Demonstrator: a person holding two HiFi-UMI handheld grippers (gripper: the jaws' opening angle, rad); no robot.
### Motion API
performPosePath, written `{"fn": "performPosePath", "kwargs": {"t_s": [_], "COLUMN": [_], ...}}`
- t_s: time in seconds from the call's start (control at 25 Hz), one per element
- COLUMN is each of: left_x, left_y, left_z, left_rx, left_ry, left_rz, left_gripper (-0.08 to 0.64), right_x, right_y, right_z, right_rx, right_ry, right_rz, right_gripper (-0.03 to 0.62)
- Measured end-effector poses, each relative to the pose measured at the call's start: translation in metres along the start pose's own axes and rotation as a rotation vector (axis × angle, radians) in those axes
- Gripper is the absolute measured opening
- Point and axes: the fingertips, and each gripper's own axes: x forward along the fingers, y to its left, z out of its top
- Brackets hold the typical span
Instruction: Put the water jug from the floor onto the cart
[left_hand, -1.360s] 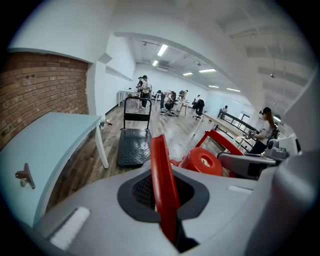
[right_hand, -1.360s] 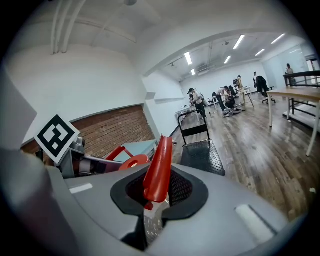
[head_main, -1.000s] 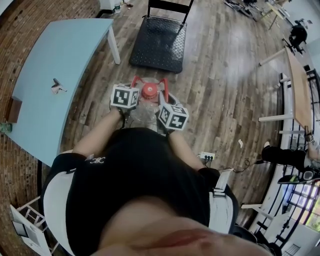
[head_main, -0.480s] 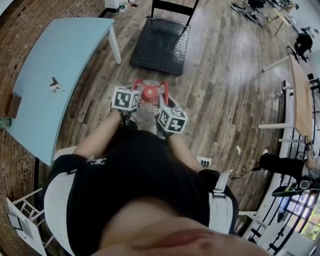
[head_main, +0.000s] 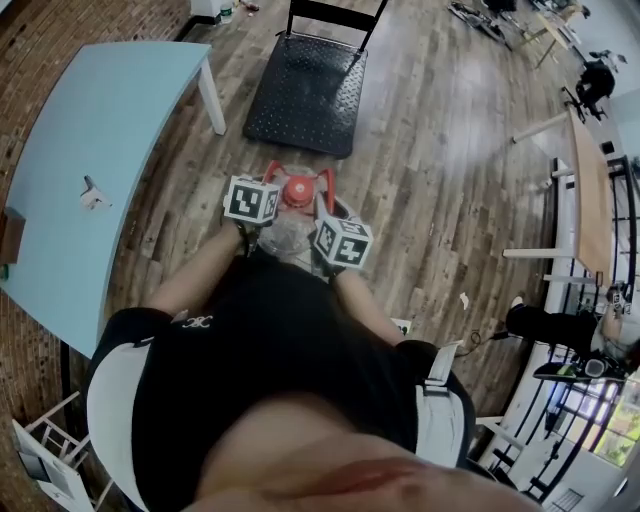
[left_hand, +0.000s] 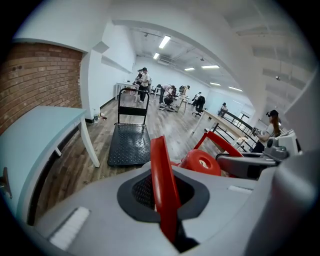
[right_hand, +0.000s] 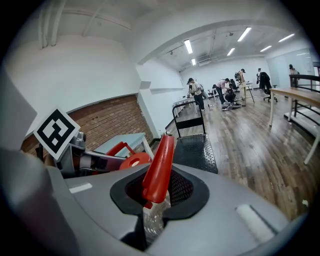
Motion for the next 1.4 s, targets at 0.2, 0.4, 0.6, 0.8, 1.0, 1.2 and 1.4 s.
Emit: {"fn": "performPosePath", "kwargs": {"t_s": [0.2,0.4,0.6,0.8,1.0,1.2,1.4], "left_x": [0.025,0.048,0.072,0.092,0.108,0.124,0.15], "left_y": [0.016,0.052,0.086,0.119,0.156,0.188,0.201], "left_z": [0.037,0.079,0.122,0.16,0.178,0.19,0.209], "left_rx": [0.002,0.01,0.034,0.028,0.018,-0.007,-0.041], "left_ry": [0.008,0.007,0.01,-0.004,-0.016,0.003,0.031], "left_rz": [-0.024,-0.045,-0.08,-0.081,-0.041,0.017,0.052], "left_gripper": [0.006,0.006,0.008,0.007,0.006,0.006,0.006], "right_x": [0.033,0.079,0.129,0.173,0.215,0.255,0.291], "right_y": [-0.008,-0.003,0.0,0.004,0.01,0.016,0.001], "right_z": [0.032,0.068,0.097,0.123,0.137,0.149,0.163], "right_rx": [0.005,-0.007,0.011,0.005,-0.007,-0.013,-0.002], "right_ry": [-0.004,0.004,0.019,0.033,0.05,0.076,0.107], "right_rz": [-0.02,-0.044,-0.076,-0.083,-0.053,-0.004,0.061], "right_gripper": [0.064,0.064,0.064,0.066,0.066,0.066,0.067]}}
